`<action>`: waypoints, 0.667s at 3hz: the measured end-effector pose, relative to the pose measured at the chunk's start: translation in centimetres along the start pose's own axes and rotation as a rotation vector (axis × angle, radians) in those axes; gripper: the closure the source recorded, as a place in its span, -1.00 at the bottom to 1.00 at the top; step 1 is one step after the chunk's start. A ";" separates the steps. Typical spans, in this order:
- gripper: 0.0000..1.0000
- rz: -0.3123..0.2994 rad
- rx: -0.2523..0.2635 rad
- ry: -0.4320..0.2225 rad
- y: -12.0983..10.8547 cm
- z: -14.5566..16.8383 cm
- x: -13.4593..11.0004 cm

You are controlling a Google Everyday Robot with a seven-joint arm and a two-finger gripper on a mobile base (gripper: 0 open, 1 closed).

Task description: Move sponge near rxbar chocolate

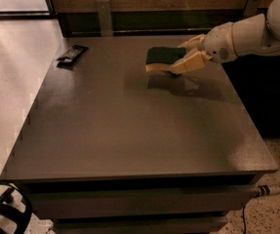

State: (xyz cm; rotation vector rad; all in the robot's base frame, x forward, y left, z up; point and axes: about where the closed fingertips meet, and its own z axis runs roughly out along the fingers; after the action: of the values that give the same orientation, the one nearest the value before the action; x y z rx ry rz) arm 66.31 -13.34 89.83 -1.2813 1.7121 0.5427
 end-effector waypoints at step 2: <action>1.00 -0.007 0.163 0.018 -3.0 3.6 -2.5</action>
Offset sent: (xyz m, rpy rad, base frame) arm 0.0737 0.0360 0.0240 -0.0435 -0.1278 -0.2144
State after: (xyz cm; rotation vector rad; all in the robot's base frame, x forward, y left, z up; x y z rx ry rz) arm 70.65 -10.36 90.69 -1.1790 1.7283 0.3805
